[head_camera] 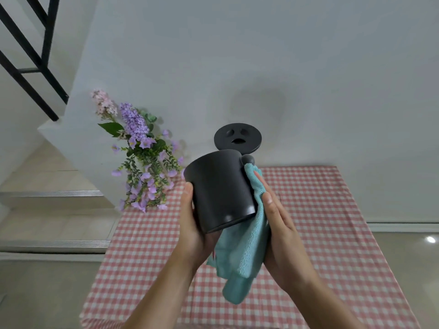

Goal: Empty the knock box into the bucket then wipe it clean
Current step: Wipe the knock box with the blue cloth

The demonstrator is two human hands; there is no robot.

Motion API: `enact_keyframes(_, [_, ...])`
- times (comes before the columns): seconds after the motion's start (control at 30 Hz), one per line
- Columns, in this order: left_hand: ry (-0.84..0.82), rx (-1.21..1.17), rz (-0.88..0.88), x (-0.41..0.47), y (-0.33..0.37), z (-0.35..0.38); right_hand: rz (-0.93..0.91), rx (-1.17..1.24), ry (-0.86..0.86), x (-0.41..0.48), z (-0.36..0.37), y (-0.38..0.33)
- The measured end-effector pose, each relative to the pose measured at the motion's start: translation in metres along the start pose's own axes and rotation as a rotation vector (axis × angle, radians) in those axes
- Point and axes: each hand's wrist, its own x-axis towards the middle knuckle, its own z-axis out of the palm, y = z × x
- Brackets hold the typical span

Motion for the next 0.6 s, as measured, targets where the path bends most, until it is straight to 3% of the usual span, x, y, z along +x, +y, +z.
enact_keyframes(0.1, [0.075, 0.162, 0.007, 0.01, 0.004, -0.008, -0.067, -0.14, 0.01, 0.001, 0.0, -0.002])
enact_keyframes(0.33, [0.044, 0.456, 0.005, 0.005, 0.023, 0.005, -0.266, -0.554, -0.025, 0.004, -0.001, 0.01])
enact_keyframes(0.6, [-0.05, 0.268, -0.048, -0.004, 0.013, 0.0, -0.113, -0.222, 0.018, 0.016, 0.001, -0.003])
